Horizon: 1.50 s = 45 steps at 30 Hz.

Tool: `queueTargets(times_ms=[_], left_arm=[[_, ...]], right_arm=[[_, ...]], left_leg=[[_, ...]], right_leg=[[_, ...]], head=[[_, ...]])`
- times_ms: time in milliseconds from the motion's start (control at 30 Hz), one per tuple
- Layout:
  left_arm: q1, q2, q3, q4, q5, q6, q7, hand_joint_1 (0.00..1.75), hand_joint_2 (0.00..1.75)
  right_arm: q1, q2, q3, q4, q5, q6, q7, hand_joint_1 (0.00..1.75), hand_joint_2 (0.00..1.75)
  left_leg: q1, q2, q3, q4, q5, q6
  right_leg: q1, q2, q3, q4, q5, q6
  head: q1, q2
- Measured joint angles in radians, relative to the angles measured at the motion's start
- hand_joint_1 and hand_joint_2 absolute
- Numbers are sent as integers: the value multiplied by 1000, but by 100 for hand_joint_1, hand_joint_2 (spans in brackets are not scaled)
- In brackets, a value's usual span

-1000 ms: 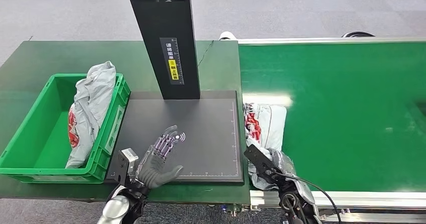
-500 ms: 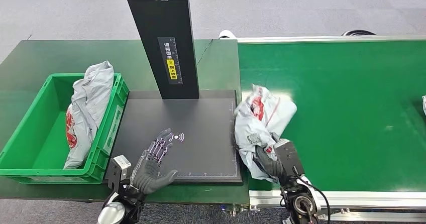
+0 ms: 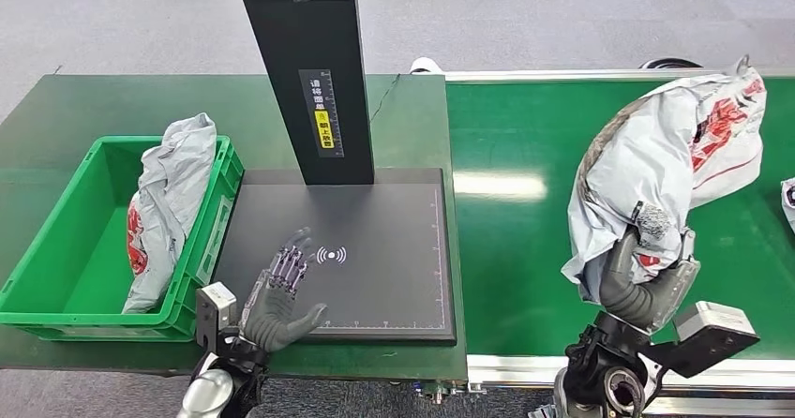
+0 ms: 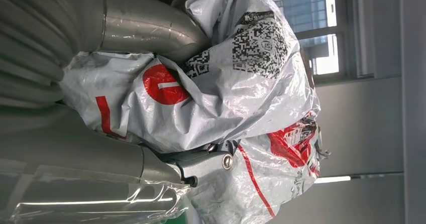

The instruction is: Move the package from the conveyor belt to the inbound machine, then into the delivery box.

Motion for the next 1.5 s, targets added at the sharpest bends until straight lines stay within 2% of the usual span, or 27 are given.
queueTargets(times_ms=[167,233,300,433,533,833,1000,1133,1267,1400,1467,1500], left_arm=[[-2,-1,2,-7,-4,20,-7,0,175],[-1,-3,5,-17,-21,67,-29,0,175],[0,-4,13,-38,-46,134,-59,0,175],[2,-7,32,-100,-85,250,-117,0,175],[4,-12,42,-145,-101,313,-144,0,175],[12,-15,51,-209,-87,369,-158,0,175],[14,-13,51,-210,-82,372,-158,0,175],[9,-12,51,-209,-74,373,-158,0,175],[-7,-12,48,-205,-61,373,-154,0,175],[-9,-12,48,-205,-60,372,-154,0,175],[-15,-12,47,-202,-56,372,-154,0,175],[-18,-10,46,-200,-49,372,-154,0,175]], right_arm=[[5,6,-8,-31,9,4,5,175,175],[5,1,0,-33,61,39,32,175,175],[1,-13,28,-28,164,114,86,175,175],[-35,-53,136,40,429,290,219,175,175],[-78,-81,226,127,563,363,285,175,175],[-198,-154,439,391,716,444,389,175,175],[-243,-172,501,473,734,450,399,175,175],[-290,-183,554,535,783,489,402,175,175],[-348,-188,607,600,797,532,348,175,175],[-353,-188,612,606,796,536,340,175,175],[-370,-189,637,628,783,557,295,175,175],[-385,-190,665,645,749,590,241,175,175]], left_leg=[[0,0,0,0,0,0],[0,0,0,0,0,0],[0,0,0,0,0,0],[1,0,0,0,0,0],[1,0,0,0,1,0],[1,0,-1,0,1,0],[1,-1,0,0,1,0],[1,0,1,0,1,0],[1,0,3,0,1,0],[1,0,3,0,1,0],[1,0,3,0,1,0],[1,0,3,0,1,0]], right_leg=[[0,0,0,0,0,0],[0,0,0,0,0,0],[0,0,1,0,0,0],[1,0,1,0,0,0],[1,0,1,0,0,0],[0,0,1,0,0,0],[1,-1,1,0,0,0],[1,0,1,0,0,0],[1,0,3,0,0,0],[1,0,3,0,0,0],[1,0,3,0,0,0],[1,0,4,0,0,0]], head=[[0,0],[0,0],[0,0],[0,0],[0,0],[0,0],[0,0],[0,0],[0,0],[0,0],[0,0],[0,0]])
